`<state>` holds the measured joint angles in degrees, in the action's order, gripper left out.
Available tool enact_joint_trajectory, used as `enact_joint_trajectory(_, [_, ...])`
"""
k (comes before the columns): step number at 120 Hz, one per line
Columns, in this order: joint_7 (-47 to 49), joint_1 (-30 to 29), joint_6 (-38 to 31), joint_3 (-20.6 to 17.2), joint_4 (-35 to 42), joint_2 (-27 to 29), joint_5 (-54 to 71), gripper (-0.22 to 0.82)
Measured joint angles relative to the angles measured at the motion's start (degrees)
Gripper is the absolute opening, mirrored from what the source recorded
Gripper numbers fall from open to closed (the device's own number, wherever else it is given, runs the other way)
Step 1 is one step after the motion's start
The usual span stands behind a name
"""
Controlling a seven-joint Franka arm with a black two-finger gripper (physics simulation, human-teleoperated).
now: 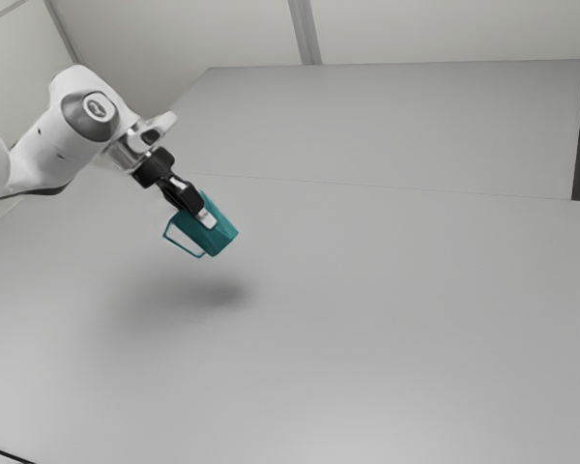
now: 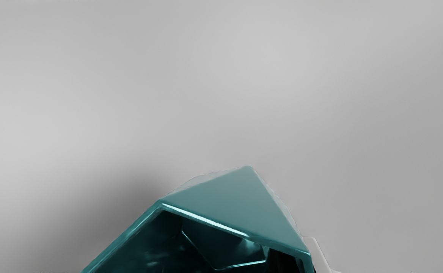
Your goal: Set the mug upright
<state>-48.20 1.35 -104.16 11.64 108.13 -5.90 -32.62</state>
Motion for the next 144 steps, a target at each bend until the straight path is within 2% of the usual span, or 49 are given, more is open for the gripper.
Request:
enact_joint_trajectory(25, [4.81,10.75,-11.24,-0.46,2.88,1.36,22.03,-0.18])
enact_joint_trajectory(48, [10.54,13.31,-19.14,-0.51,7.48,1.41,34.46,-0.18])
enact_joint_trajectory(94, [18.79,13.07,-28.37,-0.47,14.81,0.88,38.74,-0.18])
enact_joint_trajectory(112, [21.39,13.25,-31.55,-0.45,20.36,4.06,41.02,-0.18])
enact_joint_trajectory(144, [24.97,13.32,-35.16,-0.39,22.65,3.98,42.66,-0.18])
